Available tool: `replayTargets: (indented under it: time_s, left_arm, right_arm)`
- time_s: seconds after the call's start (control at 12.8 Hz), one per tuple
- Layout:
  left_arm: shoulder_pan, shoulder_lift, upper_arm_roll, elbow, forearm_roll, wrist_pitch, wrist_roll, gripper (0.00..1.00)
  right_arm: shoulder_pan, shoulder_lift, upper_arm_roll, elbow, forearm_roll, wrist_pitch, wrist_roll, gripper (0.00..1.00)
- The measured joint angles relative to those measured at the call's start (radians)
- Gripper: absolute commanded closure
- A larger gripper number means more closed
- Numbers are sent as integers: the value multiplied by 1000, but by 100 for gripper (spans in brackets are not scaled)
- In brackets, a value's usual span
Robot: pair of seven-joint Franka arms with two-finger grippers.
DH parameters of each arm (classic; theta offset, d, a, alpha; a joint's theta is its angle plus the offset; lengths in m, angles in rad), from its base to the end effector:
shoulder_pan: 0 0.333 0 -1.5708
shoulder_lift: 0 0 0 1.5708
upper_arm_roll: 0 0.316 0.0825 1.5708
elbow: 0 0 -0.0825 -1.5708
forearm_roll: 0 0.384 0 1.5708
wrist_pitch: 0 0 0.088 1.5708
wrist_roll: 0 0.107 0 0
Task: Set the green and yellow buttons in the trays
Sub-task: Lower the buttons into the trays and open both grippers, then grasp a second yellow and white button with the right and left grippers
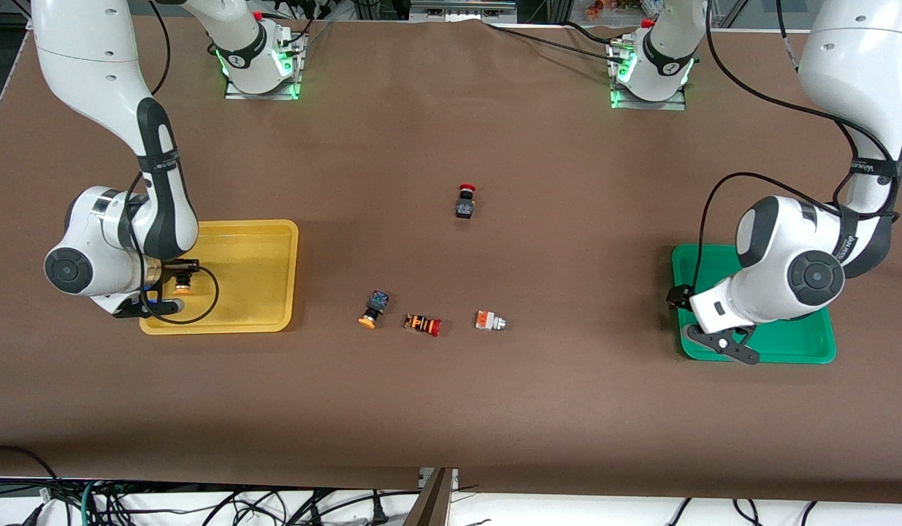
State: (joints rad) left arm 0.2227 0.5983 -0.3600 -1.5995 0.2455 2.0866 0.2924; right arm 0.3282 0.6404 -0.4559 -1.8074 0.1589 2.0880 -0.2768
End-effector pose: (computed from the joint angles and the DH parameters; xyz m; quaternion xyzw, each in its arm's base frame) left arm 0.6817 -0.0495 0.2934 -0.9674 0.2512 0.0337 0.0010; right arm 0.6149 -0.0573 0.1978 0.9859 0.0443 -0.1547 0.0448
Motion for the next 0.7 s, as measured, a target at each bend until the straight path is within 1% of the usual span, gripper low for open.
replayTargets:
  time_s: [0.08,0.16,0.31,0.39,0.55,0.7]
  left_arm:
    - [-5,1,-18,11,-15,-3,48,0]
    - [-10,4,-40,15,-52,-4,84,0]
    - [-25,32,-82,27,-148,2,143,0]
    - [-32,59,-103,48,-199,18,191,0]
    - [-49,114,-123,102,-303,55,328,0]
    - [-79,161,-129,125,-371,121,466,0]
  right_arm:
    - [0,1,1,0,0,0,0,59]
    - [0,3,1,0,0,0,0,32]
    - [0,5,1,0,3,0,0,5]
    - [0,6,2,0,8,0,0,1]
    - [3,5,4,9,13,0,-1,1]
    - [15,1,10,35,15,-1,-1,1]
